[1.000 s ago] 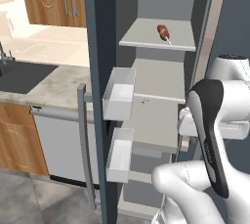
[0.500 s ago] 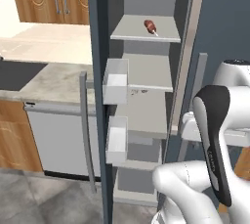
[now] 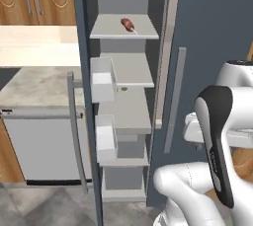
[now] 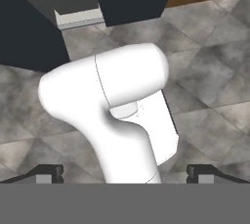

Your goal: Store the kebab skewer in the freezer for long-term storage. Close the freezer door after placing the cooked food.

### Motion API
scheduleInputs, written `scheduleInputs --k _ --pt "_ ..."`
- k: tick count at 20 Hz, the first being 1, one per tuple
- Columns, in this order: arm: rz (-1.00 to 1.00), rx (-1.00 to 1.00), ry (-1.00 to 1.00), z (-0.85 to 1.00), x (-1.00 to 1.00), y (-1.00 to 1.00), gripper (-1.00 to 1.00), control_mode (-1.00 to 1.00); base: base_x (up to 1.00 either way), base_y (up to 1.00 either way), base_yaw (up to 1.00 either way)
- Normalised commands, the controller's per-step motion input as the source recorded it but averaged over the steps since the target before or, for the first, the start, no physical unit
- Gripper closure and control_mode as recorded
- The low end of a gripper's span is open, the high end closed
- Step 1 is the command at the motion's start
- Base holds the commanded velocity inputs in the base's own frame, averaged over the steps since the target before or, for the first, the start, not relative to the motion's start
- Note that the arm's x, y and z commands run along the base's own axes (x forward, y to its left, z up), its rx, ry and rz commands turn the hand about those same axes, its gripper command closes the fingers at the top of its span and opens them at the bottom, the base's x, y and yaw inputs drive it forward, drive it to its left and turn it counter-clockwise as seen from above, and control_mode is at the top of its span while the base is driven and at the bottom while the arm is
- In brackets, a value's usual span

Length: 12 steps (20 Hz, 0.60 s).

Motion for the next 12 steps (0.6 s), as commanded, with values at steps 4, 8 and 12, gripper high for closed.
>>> scheduleInputs --k 4,8,12 --pt "0.00 0.00 0.00 0.00 0.00 0.00 -1.00 1.00 -0.46 0.23 -0.31" --pt "0.00 0.00 0.00 0.00 0.00 0.00 -1.00 1.00 -0.45 0.34 -0.26" --pt "0.00 0.00 0.00 0.00 0.00 0.00 -1.00 1.00 -0.32 0.48 -0.16"
